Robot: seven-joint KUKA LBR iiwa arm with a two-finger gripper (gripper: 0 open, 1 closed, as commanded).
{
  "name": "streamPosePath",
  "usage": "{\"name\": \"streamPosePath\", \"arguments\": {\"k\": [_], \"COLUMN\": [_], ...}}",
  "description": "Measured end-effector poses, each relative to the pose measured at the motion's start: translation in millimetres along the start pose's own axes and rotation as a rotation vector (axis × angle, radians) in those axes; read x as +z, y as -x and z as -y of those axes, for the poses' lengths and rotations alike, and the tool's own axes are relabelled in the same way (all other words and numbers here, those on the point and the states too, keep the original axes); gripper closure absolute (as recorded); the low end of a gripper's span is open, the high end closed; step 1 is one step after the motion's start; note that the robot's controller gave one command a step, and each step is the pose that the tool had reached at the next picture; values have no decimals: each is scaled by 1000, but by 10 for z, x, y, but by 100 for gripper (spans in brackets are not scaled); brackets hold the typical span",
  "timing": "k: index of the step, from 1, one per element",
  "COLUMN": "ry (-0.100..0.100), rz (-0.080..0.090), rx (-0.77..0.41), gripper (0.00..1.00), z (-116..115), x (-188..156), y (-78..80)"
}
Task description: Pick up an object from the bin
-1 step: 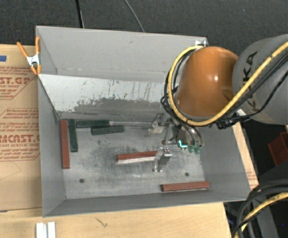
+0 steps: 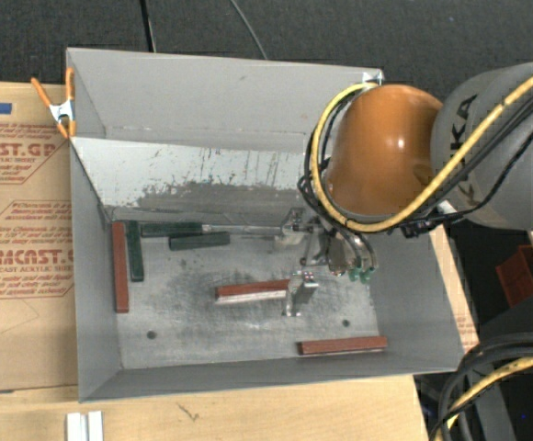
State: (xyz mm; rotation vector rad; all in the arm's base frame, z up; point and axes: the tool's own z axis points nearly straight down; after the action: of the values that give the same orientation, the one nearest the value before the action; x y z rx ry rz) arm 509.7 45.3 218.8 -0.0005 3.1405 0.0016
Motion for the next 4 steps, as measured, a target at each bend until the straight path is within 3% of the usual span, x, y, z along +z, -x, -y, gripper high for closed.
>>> {"name": "streamPosePath", "arguments": {"k": [1, 2, 3, 4], "ry": [0, 0, -1, -2], "rz": [6, 6, 19, 12], "rx": [-8, 116, 148, 235], "gripper": [0, 0, 0, 0], "z": [47, -31, -89, -311], "x": [748, 1469, 1436, 1441], "y": [291, 474, 387, 418]}}
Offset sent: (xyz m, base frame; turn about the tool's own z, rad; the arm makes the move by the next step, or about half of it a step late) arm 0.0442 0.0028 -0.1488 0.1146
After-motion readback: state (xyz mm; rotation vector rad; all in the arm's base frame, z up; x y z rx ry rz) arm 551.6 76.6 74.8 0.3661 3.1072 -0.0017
